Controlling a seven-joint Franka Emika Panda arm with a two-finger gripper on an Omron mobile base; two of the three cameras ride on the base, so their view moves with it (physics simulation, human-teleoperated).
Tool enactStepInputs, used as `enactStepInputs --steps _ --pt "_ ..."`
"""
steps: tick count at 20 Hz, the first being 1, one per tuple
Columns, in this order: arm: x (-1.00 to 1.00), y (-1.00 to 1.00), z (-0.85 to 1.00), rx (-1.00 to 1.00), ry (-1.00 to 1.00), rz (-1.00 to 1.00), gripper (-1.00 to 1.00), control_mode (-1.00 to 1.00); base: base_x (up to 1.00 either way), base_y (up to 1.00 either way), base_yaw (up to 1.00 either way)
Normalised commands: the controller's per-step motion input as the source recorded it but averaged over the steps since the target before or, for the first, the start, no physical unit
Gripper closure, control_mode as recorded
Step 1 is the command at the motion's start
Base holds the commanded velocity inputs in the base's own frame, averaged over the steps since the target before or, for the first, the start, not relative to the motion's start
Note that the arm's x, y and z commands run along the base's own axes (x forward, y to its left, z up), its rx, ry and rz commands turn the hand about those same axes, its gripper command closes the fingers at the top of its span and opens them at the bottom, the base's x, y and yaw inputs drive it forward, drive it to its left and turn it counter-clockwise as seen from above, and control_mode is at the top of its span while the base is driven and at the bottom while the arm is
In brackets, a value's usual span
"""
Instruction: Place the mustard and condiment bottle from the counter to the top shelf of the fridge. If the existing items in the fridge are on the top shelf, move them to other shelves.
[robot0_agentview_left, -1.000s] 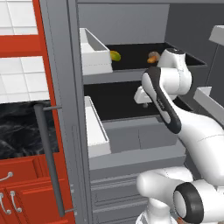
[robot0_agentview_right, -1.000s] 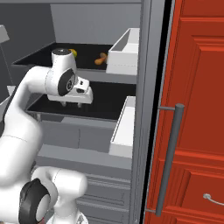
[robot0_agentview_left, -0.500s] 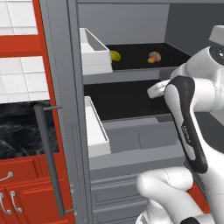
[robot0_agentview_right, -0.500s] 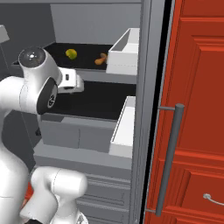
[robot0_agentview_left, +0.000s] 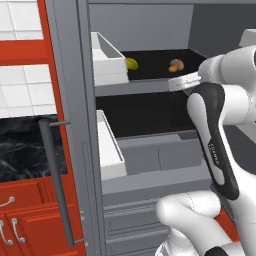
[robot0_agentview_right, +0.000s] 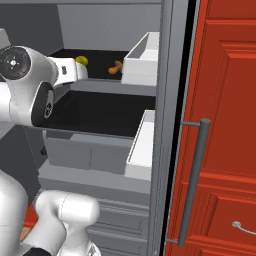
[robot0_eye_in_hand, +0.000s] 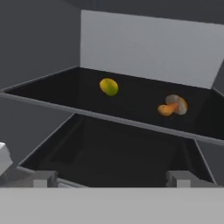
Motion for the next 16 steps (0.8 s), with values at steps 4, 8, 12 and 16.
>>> enactStepInputs --steps 4,8,12,16 --pt "0.59 0.59 0.0 0.1 -0.01 0.0 -1.0 -1.0 0.0 0.0 0.0" --pt "0.68 0.53 0.0 0.01 0.0 -0.03 -1.0 -1.0 0.0 0.0 0.0" --pt "0.8 0.19 0.0 0.0 0.02 -0.07 -1.0 -1.0 0.0 0.0 0.0" --pt "0.76 0.0 0.0 0.0 0.11 -0.06 -1.0 -1.0 0.0 0.0 0.0"
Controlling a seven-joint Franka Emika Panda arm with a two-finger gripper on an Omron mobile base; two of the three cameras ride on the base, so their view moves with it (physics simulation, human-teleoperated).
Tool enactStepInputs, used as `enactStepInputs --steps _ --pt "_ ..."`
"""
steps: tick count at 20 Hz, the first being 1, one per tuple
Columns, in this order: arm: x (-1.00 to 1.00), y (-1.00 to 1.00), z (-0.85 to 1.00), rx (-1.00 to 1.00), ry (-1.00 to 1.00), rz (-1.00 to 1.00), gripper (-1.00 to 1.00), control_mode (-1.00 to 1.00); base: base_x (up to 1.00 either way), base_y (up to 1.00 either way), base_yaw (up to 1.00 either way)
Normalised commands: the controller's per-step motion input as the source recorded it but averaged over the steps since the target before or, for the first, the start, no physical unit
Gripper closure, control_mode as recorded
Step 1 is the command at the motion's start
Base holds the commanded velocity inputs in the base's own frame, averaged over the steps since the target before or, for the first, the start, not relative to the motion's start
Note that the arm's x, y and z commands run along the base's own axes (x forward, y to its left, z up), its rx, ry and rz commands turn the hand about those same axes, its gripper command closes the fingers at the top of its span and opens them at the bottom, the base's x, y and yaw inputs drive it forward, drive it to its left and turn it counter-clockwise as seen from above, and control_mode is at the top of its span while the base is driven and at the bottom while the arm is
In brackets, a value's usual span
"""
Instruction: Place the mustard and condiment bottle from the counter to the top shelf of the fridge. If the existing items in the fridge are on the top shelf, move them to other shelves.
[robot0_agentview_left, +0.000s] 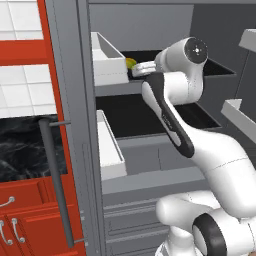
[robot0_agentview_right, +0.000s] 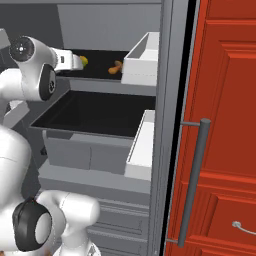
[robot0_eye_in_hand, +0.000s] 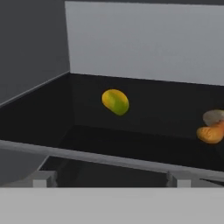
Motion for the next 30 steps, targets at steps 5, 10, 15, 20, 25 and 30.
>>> enactStepInputs --steps 5,10,15,20,25,30 --pt "0.4 0.0 -0.01 0.0 0.07 -0.02 -1.0 -1.0 0.0 0.0 0.0" --pt "0.24 0.01 -0.12 0.0 0.05 0.0 -1.0 -1.0 0.0 0.0 0.0" --pt "0.56 0.0 -0.28 0.01 0.03 -0.01 -1.0 -1.0 0.0 0.0 0.0" --pt "0.6 0.02 -0.12 0.02 0.02 -0.02 -1.0 -1.0 0.0 0.0 0.0" --pt "0.62 0.11 -0.13 0.02 0.02 -0.02 -1.0 -1.0 0.0 0.0 0.0" --pt "0.56 0.18 -0.1 0.03 0.01 -0.01 -1.0 -1.0 0.0 0.0 0.0"
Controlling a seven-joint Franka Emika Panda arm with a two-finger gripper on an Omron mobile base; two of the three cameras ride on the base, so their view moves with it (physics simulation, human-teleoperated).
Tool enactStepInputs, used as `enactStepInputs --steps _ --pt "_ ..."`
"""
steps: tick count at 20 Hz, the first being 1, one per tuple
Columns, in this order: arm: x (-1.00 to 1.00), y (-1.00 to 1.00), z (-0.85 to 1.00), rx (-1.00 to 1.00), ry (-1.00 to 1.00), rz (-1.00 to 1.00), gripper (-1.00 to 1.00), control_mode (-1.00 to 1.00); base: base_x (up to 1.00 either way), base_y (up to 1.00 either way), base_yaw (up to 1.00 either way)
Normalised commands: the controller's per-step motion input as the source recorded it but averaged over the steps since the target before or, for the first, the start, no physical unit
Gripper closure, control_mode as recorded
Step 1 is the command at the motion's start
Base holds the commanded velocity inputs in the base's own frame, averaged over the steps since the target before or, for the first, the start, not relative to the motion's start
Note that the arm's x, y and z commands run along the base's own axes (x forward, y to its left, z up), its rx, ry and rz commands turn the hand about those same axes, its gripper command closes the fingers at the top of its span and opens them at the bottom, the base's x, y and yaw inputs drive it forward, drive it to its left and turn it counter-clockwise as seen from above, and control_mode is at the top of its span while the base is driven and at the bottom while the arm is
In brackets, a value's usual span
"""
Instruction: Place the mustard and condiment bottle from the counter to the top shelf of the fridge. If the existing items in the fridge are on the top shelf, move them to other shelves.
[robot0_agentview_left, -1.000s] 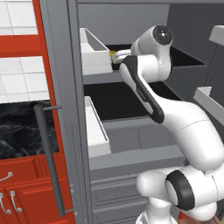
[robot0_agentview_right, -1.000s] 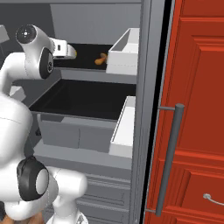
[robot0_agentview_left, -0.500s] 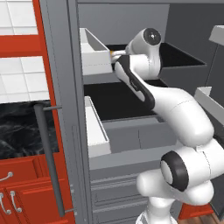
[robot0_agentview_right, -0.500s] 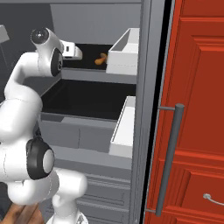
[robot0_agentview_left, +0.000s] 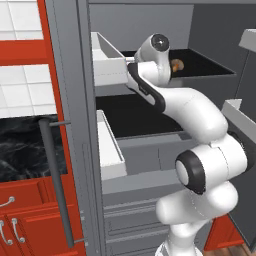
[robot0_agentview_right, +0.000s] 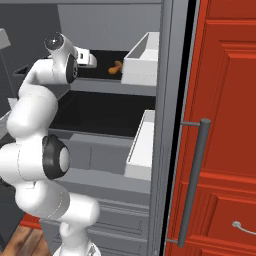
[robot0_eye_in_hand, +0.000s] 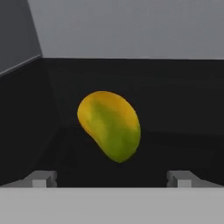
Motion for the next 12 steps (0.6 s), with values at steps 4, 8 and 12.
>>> enactStepInputs --steps 4,8,12 --pt "0.61 0.15 -0.11 0.01 0.01 0.0 -1.0 -1.0 0.0 0.0 0.0" --pt "0.52 0.04 -0.11 0.0 0.0 0.0 -1.0 -1.0 0.0 0.0 0.0" --pt "0.46 0.0 -0.13 0.0 0.0 0.0 1.0 -1.0 0.0 0.0 0.0"
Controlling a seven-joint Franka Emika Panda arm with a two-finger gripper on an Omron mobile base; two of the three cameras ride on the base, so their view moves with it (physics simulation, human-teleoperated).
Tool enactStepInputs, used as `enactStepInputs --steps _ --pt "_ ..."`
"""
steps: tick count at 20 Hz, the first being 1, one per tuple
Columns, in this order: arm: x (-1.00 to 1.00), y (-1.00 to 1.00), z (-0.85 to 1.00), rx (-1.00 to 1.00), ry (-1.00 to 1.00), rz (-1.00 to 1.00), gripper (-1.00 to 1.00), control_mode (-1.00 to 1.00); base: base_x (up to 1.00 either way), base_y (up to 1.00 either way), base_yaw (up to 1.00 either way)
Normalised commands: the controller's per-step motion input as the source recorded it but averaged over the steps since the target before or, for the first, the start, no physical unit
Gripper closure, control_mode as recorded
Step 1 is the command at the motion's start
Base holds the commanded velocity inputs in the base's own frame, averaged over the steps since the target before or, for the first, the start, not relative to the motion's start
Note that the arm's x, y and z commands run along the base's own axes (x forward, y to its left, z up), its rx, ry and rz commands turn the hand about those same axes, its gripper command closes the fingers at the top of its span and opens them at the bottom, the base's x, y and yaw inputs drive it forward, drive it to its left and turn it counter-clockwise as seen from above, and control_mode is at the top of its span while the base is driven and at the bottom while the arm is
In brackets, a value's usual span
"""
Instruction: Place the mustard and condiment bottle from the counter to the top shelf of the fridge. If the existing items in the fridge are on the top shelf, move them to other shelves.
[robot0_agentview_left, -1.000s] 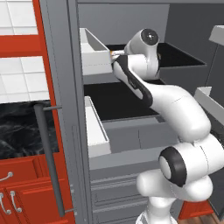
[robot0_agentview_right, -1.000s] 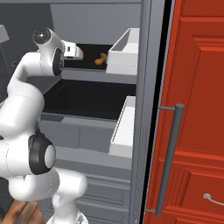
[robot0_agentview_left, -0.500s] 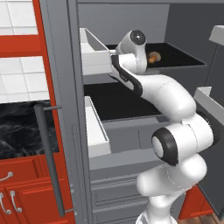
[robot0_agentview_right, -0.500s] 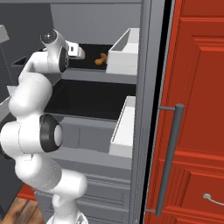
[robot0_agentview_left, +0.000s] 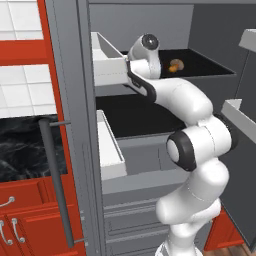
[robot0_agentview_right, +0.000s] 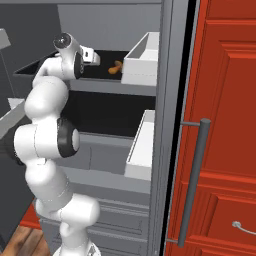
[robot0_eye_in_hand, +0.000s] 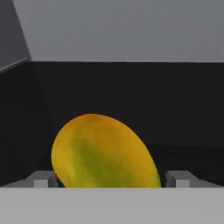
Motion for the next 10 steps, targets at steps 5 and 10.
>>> enactStepInputs --steps 5,10 --pt "0.23 0.0 -0.06 0.0 0.0 0.0 1.0 -1.0 0.0 0.0 0.0" --pt "-0.33 0.0 0.0 0.0 -0.03 0.0 1.0 -1.0 0.0 0.0 0.0"
